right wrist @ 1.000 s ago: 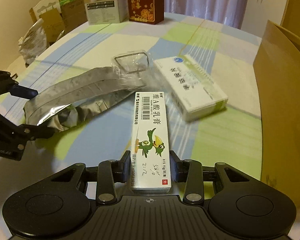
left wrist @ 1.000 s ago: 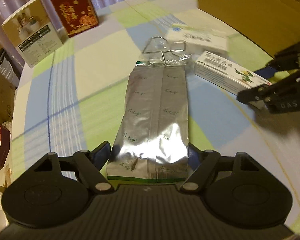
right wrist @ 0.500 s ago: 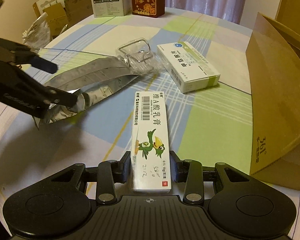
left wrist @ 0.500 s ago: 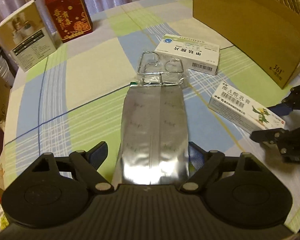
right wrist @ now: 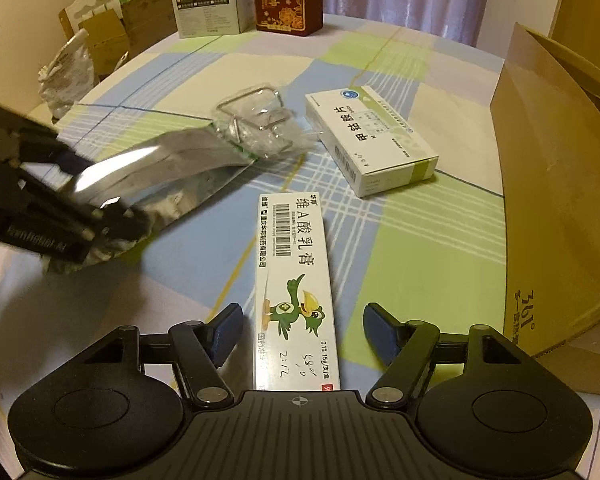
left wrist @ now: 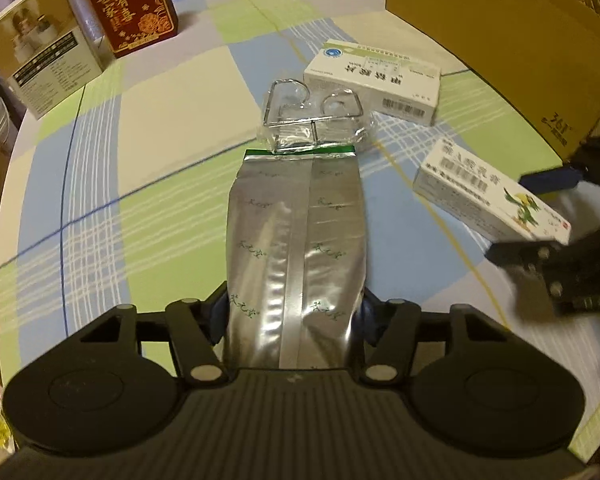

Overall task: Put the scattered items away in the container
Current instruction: 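Carry the foil bag with the left gripper and ointment box with the right over the cardboard box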

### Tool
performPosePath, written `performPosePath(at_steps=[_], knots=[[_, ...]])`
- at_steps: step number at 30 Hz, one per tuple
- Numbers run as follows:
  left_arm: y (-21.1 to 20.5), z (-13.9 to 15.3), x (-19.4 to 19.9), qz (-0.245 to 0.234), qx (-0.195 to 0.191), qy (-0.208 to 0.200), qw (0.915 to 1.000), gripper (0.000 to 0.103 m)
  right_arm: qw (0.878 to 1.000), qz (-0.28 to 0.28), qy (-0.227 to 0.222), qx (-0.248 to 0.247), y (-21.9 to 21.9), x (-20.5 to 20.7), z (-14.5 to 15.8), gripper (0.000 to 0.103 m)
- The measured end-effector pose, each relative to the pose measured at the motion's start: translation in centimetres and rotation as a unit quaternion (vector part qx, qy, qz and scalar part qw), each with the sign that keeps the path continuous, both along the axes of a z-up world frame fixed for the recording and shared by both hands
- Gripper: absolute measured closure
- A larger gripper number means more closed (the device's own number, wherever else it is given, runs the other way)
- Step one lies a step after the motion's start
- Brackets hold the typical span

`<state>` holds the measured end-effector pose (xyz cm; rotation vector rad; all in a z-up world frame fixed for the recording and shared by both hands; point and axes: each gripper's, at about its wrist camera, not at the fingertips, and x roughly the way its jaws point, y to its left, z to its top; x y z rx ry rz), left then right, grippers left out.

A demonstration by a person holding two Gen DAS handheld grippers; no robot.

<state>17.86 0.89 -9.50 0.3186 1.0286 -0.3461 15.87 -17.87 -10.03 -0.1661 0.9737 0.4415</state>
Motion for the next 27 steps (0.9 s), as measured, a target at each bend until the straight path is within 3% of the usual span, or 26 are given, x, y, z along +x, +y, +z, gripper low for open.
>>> performPosePath(at_steps=[1,2,13,27], knots=[[0.1,0.1,-0.5,0.001,0.0,0.001,1.0,0.047,1.0,0.002,-0.001,-0.001,0.0,0.0,0.0,0.05],[0.2,0.2,-1.0,0.002,0.001,0.002,1.0,0.047,1.0,0.005,0.0,0.0,0.1,0.0,0.1,0.062],[0.2,2.9,-5.4,0.028,-0.016,0.0,0.9995,0.047,1.0,-0.012,-0.013,0.017,-0.9,-2.8,2.8,0.062],[-3.9,7.3,-9.0,0.003,-0.021,-0.057,0.9982,0.047,0.996,-0.046,-0.07,0.028,-4.9,-6.3,8.8,0.062]])
